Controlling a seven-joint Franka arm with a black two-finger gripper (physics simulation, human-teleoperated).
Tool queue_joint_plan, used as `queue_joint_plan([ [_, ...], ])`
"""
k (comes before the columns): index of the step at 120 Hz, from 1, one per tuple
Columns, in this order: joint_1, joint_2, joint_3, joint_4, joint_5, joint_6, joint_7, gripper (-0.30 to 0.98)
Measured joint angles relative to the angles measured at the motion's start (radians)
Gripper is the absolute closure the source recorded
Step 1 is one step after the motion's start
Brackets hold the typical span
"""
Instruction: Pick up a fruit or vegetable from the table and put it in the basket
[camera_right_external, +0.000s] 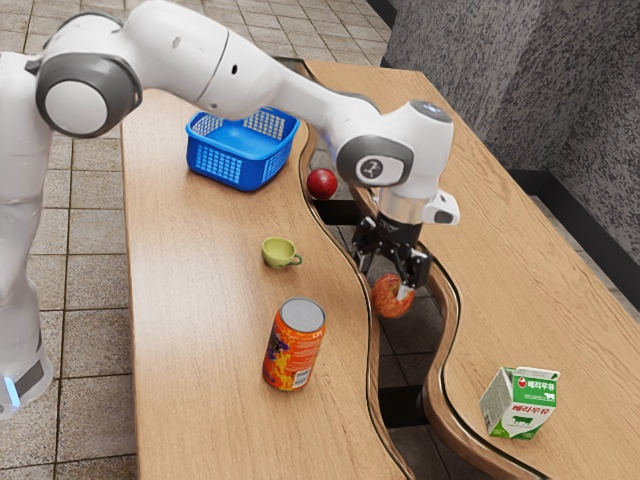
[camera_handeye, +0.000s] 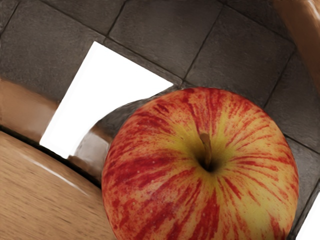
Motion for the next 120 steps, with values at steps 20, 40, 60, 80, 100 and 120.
queue_joint_plan([
  [20, -0.009, 0.032, 0.000, 0.000, -0.001, 0.023, 0.012, 0.00],
  [40, -0.009, 0.042, 0.000, 0.001, -0.001, 0.042, 0.021, 0.00],
  [60, -0.010, 0.052, 0.000, 0.013, 0.000, 0.061, 0.028, 0.00],
  [80, -0.010, 0.069, 0.000, 0.015, -0.002, 0.071, 0.032, 0.00],
  [100, -0.011, 0.072, 0.000, 0.013, -0.003, 0.080, 0.026, 0.15],
  [120, -0.016, 0.044, 0.000, 0.013, 0.008, 0.083, 0.001, 0.47],
])
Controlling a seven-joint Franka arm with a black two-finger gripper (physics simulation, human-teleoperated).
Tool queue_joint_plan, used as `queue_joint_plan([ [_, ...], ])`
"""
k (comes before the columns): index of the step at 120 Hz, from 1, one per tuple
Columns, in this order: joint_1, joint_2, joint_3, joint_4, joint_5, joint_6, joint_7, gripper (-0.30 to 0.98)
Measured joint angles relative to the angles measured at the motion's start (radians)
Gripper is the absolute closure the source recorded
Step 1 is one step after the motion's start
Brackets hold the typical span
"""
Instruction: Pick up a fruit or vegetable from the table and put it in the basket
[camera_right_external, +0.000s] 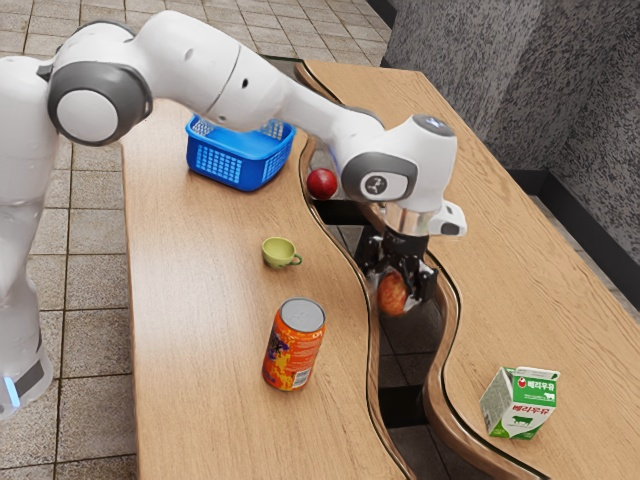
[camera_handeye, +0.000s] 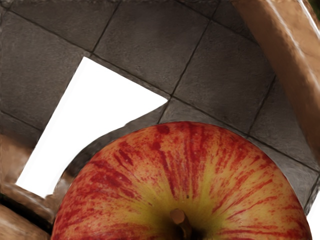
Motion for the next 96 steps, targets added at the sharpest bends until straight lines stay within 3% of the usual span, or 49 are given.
queue_joint_plan([
  [11, -0.010, -0.064, 0.002, -0.001, 0.012, -0.003, -0.018, 0.56],
  [31, -0.009, -0.164, 0.010, -0.003, 0.035, -0.025, -0.050, 0.59],
  [43, -0.001, -0.256, 0.025, -0.013, 0.057, -0.062, -0.066, 0.59],
  [48, 0.012, -0.296, 0.027, -0.032, 0.064, -0.080, -0.072, 0.53],
  [60, 0.143, -0.360, 0.027, -0.072, 0.068, -0.124, -0.080, 0.40],
  [82, 0.303, -0.376, 0.053, -0.080, 0.068, -0.183, -0.081, 0.39],
  [96, 0.410, -0.365, 0.056, -0.078, 0.102, -0.202, -0.076, 0.39],
])
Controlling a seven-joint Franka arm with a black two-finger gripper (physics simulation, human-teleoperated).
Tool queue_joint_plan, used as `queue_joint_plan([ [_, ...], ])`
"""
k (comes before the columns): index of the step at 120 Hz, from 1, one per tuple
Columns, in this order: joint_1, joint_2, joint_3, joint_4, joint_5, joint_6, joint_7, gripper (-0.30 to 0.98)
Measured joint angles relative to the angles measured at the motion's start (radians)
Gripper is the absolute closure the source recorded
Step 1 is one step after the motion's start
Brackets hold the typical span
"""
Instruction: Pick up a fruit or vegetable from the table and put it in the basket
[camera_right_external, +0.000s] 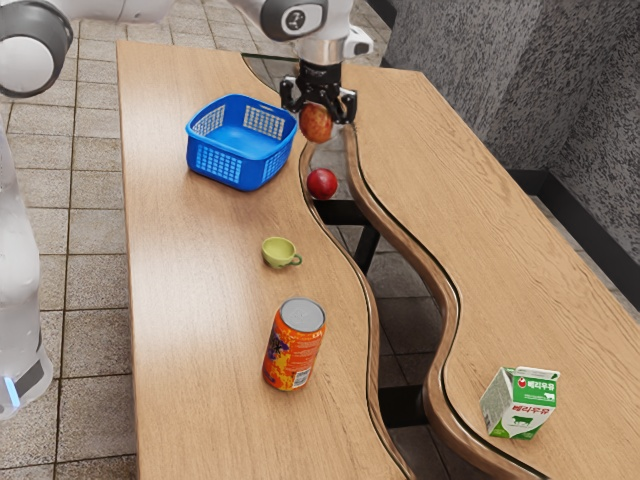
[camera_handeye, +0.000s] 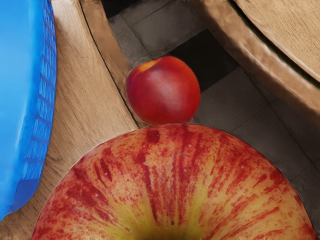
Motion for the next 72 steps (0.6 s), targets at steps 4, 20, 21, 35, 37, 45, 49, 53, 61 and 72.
queue_joint_plan([
  [4, 0.042, 0.010, 0.000, 0.000, 0.005, -0.004, 0.003, 0.39],
  [20, 0.177, 0.028, 0.003, 0.000, 0.014, -0.015, 0.021, 0.39],
  [21, 0.182, 0.028, 0.003, 0.000, 0.015, -0.015, 0.022, 0.39],
  [35, 0.218, 0.038, 0.004, 0.002, 0.014, -0.021, 0.044, 0.39],
  [37, 0.224, 0.042, 0.004, 0.003, 0.013, -0.021, 0.048, 0.39],
  [45, 0.252, 0.057, 0.004, 0.007, 0.011, -0.023, 0.062, 0.39],
  [49, 0.266, 0.061, 0.004, 0.007, 0.010, -0.023, 0.069, 0.39],
  [53, 0.280, 0.064, 0.004, 0.009, 0.010, -0.024, 0.075, 0.39],
  [61, 0.304, 0.077, 0.004, 0.017, 0.008, -0.024, 0.090, 0.39],
  [72, 0.330, 0.100, 0.005, 0.042, 0.000, -0.025, 0.110, 0.39],
])
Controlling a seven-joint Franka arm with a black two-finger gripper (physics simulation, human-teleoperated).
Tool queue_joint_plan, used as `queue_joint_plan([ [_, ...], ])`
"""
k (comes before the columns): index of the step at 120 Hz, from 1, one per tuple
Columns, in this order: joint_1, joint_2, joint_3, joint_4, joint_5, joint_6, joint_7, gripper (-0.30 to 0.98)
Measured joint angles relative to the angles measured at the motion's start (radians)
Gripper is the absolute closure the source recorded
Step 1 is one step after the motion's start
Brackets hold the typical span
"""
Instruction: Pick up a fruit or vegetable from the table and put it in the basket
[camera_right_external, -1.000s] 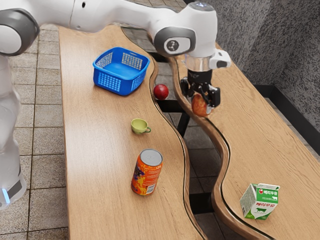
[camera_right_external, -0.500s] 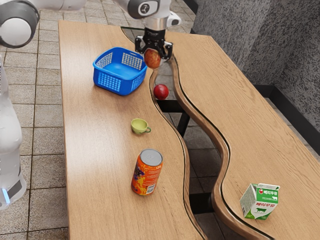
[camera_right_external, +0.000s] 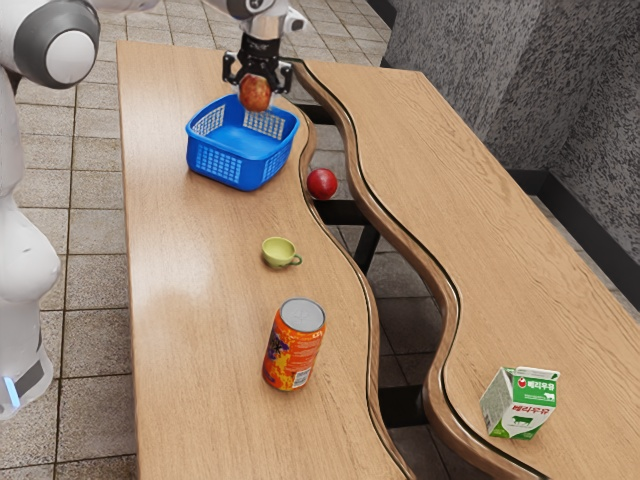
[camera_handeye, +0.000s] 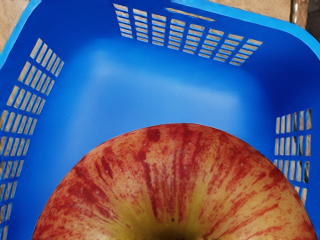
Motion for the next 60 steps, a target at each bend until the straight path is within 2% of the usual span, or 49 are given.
queue_joint_plan([
  [17, 0.026, 0.018, 0.002, 0.007, -0.014, 0.000, 0.031, 0.39],
  [22, 0.035, 0.020, 0.001, 0.007, -0.025, 0.000, 0.039, 0.25],
  [26, 0.042, 0.018, 0.000, 0.006, -0.034, 0.000, 0.046, 0.20],
  [41, 0.052, -0.044, -0.001, -0.008, -0.054, 0.000, 0.068, 0.08],
  [54, -0.023, -0.107, -0.003, -0.014, -0.070, 0.004, 0.074, 0.04],
  [60, -0.108, -0.136, -0.006, -0.014, -0.104, 0.004, 0.035, 0.03],
])
